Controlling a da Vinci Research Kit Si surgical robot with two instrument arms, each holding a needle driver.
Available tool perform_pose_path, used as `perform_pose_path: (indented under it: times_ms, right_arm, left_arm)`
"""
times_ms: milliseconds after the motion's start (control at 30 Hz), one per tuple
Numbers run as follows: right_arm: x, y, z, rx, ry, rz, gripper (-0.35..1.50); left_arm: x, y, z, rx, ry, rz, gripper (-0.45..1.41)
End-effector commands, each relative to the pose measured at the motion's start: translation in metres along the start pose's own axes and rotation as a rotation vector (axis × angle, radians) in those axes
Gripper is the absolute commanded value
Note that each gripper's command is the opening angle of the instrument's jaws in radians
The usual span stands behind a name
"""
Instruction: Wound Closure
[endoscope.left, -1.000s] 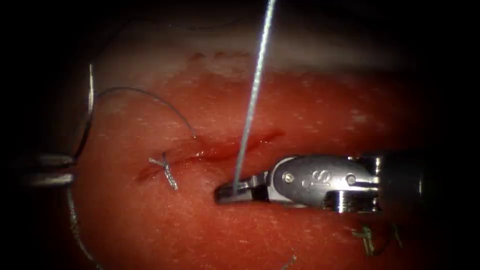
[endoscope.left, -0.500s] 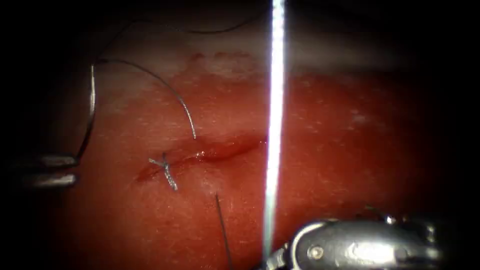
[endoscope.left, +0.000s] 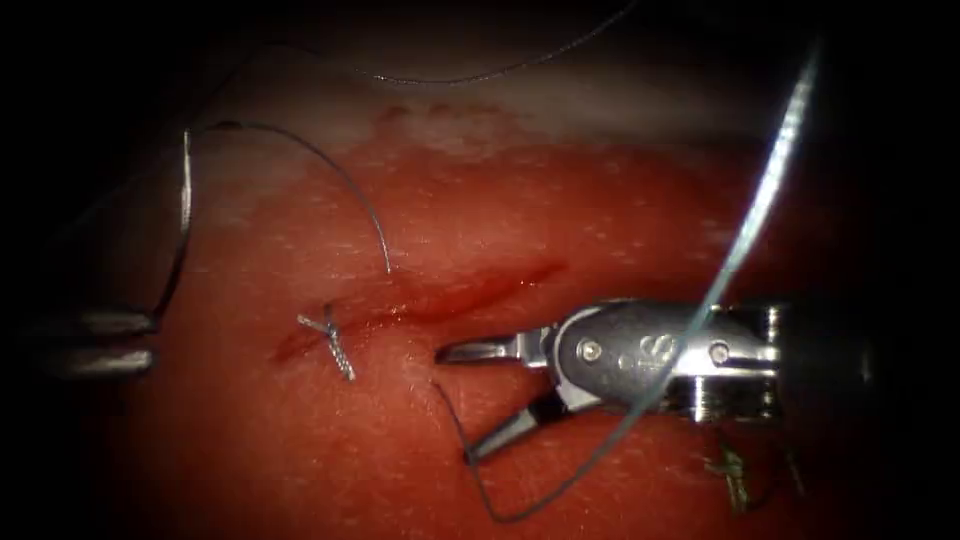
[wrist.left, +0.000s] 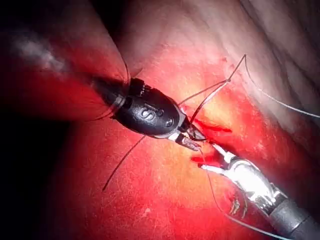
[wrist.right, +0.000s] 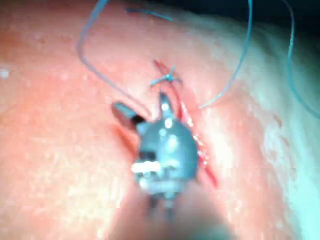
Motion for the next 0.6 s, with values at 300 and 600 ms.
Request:
perform_pose_path:
  times_ms: [300,600]
  right_arm:
    - [-0.0032,0.0009,0.0018,-0.005,-0.010,-0.002,1.36]
    - [-0.0021,-0.0005,0.0031,0.088,0.026,0.022,0.99]
  left_arm:
    - [-0.0007,0.0005,0.0006,-0.003,0.000,-0.003,-0.35]
    - [-0.0007,0.0004,0.0005,-0.004,0.000,-0.003,-0.35]
